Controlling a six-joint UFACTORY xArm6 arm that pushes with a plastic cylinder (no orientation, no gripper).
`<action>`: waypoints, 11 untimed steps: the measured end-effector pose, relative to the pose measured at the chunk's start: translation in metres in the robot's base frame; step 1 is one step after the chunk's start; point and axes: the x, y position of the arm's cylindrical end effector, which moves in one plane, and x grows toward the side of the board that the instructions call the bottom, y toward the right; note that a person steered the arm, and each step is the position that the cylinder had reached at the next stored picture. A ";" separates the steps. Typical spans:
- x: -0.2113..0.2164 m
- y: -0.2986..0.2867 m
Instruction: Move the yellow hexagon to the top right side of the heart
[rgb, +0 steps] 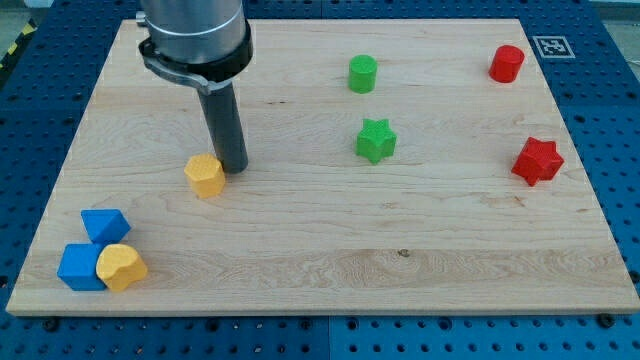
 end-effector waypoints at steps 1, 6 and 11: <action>0.013 -0.002; 0.016 -0.039; 0.058 -0.023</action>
